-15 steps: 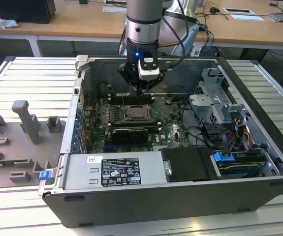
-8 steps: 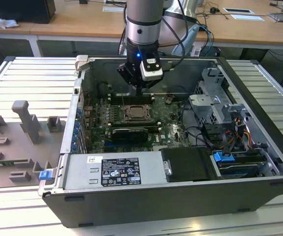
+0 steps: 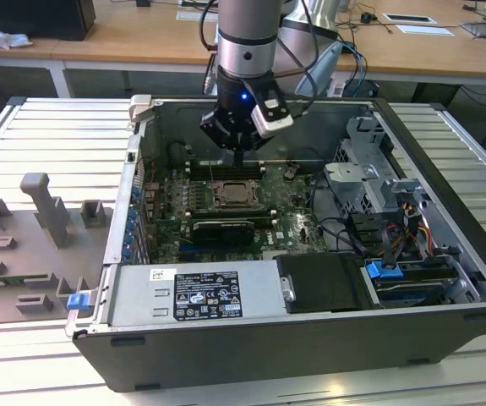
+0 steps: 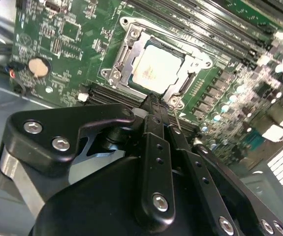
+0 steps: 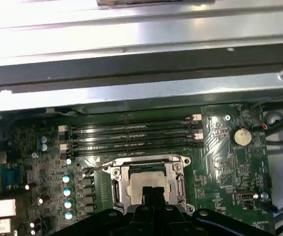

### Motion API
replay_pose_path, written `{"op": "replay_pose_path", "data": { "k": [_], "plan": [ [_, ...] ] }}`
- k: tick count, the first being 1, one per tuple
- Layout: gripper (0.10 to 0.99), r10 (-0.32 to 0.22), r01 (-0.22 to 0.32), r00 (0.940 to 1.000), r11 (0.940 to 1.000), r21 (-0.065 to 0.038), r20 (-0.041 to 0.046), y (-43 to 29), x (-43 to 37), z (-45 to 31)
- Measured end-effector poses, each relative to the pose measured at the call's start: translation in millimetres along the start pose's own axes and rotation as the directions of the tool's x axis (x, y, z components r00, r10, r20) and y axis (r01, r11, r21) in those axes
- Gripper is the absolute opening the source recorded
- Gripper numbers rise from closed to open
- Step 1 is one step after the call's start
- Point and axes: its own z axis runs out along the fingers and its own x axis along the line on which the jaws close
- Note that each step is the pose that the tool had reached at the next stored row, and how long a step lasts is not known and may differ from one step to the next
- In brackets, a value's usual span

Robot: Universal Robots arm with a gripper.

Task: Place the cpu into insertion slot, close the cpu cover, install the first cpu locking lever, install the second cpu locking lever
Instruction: 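Install the first cpu locking lever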

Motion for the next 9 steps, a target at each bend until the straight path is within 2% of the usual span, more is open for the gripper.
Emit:
{"op": "replay_pose_path", "data": {
  "k": [3, 9],
  "plan": [
    [0.106, -0.046, 0.046, 0.999, 0.999, -0.001, 0.0004, 0.0, 0.2, 0.1],
    [0.106, -0.103, 0.103, 0.9947, 0.9947, -0.003, -0.0024, -0.4, 4.6, 0.9]
  ]
}}
